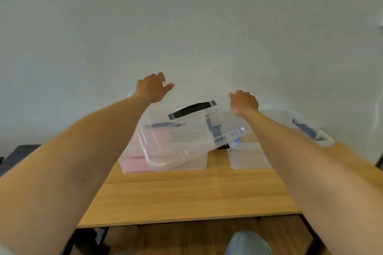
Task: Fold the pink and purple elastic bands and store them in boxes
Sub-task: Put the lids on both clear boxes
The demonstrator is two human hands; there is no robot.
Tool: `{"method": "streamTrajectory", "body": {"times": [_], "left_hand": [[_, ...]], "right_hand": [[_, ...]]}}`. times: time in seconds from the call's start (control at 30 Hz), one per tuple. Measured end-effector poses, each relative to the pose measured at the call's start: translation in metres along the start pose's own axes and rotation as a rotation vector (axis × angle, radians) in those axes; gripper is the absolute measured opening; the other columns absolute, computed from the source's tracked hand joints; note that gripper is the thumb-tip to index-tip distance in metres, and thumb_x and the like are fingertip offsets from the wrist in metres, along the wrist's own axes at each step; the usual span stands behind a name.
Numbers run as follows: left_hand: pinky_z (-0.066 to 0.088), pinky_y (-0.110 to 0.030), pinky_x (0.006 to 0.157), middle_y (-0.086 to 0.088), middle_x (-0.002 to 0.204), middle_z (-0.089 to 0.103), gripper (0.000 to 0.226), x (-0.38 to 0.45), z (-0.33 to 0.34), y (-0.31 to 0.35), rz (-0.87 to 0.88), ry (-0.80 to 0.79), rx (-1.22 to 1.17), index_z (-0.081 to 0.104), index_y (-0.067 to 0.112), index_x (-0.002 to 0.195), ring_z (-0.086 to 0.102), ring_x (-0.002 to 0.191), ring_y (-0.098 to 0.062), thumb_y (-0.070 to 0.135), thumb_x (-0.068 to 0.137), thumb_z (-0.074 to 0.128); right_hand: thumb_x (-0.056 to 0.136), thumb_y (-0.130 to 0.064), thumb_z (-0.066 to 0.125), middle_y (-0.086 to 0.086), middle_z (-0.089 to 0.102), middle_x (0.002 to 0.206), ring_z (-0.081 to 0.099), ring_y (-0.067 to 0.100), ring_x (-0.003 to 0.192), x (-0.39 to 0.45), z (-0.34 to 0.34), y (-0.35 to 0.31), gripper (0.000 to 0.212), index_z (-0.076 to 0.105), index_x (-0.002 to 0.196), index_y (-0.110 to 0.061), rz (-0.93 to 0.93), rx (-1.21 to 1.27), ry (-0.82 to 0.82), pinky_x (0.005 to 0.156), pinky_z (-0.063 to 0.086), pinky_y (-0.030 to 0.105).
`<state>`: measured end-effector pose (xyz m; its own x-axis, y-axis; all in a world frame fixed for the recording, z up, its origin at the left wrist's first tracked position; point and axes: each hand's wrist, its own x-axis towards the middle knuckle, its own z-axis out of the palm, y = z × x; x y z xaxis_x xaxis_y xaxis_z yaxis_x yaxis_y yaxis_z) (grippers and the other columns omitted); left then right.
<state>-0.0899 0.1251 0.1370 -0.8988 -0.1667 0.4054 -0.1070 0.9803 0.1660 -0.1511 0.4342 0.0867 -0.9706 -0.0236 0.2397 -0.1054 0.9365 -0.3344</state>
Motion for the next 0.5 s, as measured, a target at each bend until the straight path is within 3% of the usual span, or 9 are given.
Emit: {"method": "streamTrajectory", "body": {"times": [0.1, 0.2, 0.27, 0.37, 0.43, 0.5], "left_hand": [[0.041, -0.048, 0.101, -0.010, 0.138, 0.056, 0.064, 0.004, 0.018, 0.033, -0.028, 0.040, -0.004, 0.046, 0.019, 0.143, 0.052, 0.128, -0.034, 0.066, 0.100, 0.041], [0.042, -0.052, 0.102, -0.013, 0.147, 0.046, 0.073, 0.003, 0.038, 0.060, -0.154, 0.013, -0.116, 0.033, 0.018, 0.152, 0.046, 0.133, -0.040, 0.065, 0.097, 0.047], [0.048, -0.052, 0.102, -0.017, 0.151, 0.040, 0.086, 0.003, 0.052, 0.077, -0.280, -0.066, -0.258, 0.018, 0.016, 0.157, 0.052, 0.128, -0.045, 0.064, 0.095, 0.052], [0.056, -0.045, 0.089, -0.020, 0.152, 0.038, 0.095, 0.007, 0.073, 0.107, -0.426, -0.133, -0.542, 0.001, 0.009, 0.159, 0.063, 0.114, -0.044, 0.047, 0.095, 0.060], [0.053, -0.045, 0.099, -0.020, 0.157, 0.035, 0.094, 0.013, 0.088, 0.127, -0.510, -0.151, -0.711, -0.006, 0.005, 0.159, 0.058, 0.124, -0.042, 0.038, 0.099, 0.057], [0.046, -0.045, 0.109, -0.021, 0.157, 0.037, 0.077, 0.018, 0.100, 0.146, -0.560, -0.202, -0.830, 0.006, -0.001, 0.159, 0.053, 0.132, -0.040, 0.028, 0.104, 0.050]], "right_hand": [[0.109, -0.023, 0.034, 0.016, 0.059, 0.134, 0.056, 0.039, 0.121, 0.012, -0.012, 0.041, 0.036, 0.056, 0.135, -0.009, 0.096, -0.002, 0.012, 0.081, 0.041, 0.038], [0.111, -0.029, 0.036, 0.018, 0.067, 0.123, 0.061, 0.037, 0.116, 0.024, -0.023, 0.082, 0.037, 0.059, 0.129, -0.006, 0.188, -0.003, 0.044, 0.081, 0.043, 0.036], [0.111, -0.036, 0.033, 0.018, 0.072, 0.113, 0.064, 0.036, 0.110, 0.031, -0.025, 0.107, 0.042, 0.060, 0.126, -0.006, 0.221, -0.022, 0.047, 0.077, 0.042, 0.035], [0.111, -0.039, 0.034, 0.018, 0.072, 0.115, 0.065, 0.036, 0.111, 0.039, -0.026, 0.138, 0.045, 0.062, 0.125, -0.006, 0.284, -0.040, 0.058, 0.081, 0.045, 0.037], [0.111, -0.041, 0.034, 0.018, 0.070, 0.117, 0.066, 0.037, 0.111, 0.041, -0.027, 0.154, 0.048, 0.062, 0.126, -0.005, 0.330, -0.052, 0.079, 0.082, 0.045, 0.037], [0.112, -0.040, 0.035, 0.019, 0.066, 0.122, 0.063, 0.038, 0.115, 0.042, -0.029, 0.171, 0.048, 0.060, 0.126, -0.003, 0.388, -0.060, 0.101, 0.085, 0.045, 0.038]]}}
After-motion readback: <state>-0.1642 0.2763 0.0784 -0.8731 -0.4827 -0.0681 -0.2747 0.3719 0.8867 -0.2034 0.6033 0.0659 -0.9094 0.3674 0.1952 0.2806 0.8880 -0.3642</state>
